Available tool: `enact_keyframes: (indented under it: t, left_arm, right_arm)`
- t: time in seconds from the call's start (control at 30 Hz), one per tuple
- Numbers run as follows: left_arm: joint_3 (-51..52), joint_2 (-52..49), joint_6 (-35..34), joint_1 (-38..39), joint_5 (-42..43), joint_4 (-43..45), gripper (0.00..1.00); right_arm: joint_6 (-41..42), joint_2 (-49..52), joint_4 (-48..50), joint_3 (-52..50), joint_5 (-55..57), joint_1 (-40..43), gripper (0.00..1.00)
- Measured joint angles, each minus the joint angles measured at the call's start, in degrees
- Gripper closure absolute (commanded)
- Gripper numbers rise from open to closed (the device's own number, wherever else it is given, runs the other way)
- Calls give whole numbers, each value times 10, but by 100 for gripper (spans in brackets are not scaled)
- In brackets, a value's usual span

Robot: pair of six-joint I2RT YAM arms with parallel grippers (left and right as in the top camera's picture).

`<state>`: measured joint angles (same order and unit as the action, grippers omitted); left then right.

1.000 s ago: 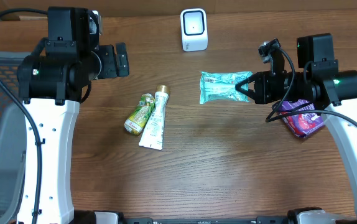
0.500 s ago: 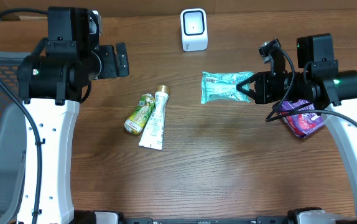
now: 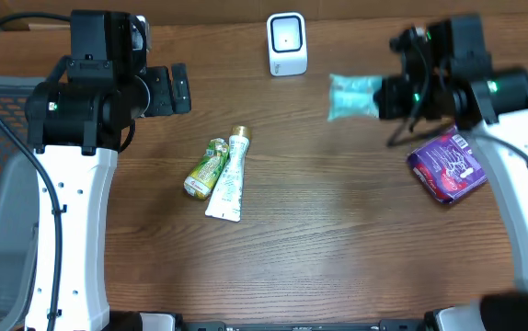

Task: Scan the item barcode
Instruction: 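Hold the teal pack's barcode up to the white scanner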

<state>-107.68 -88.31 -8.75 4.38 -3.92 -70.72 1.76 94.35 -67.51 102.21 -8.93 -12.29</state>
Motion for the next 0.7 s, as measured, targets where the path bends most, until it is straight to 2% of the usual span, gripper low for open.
enact_keyframes:
  t: [0.1, 0.17, 0.27, 0.3, 0.43, 0.5, 0.7]
  left_arm:
    - [0, 0, 0, 0, 0, 0, 1]
    - [0, 0, 0, 0, 0, 0, 0]
    - [0, 0, 0, 0, 0, 0, 0]
    - [0, 0, 0, 0, 0, 0, 0]
    - [0, 0, 0, 0, 0, 0, 0]
    - [0, 0, 0, 0, 0, 0, 0]
    - [0, 0, 0, 0, 0, 0, 0]
  right_arm:
    - [-2, 66, -7, 103, 109, -34, 96]
    - [-11, 108, 25, 146, 188, -59, 96]
    - [-46, 164, 121, 163, 321, -100, 96]
    - [-66, 193, 182, 164, 388, -120, 96]
    - [-128, 259, 324, 165, 501, -153, 96]
    - [-202, 306, 416, 165, 550, -171, 96]
    - [-397, 394, 599, 165, 599, -186, 96]
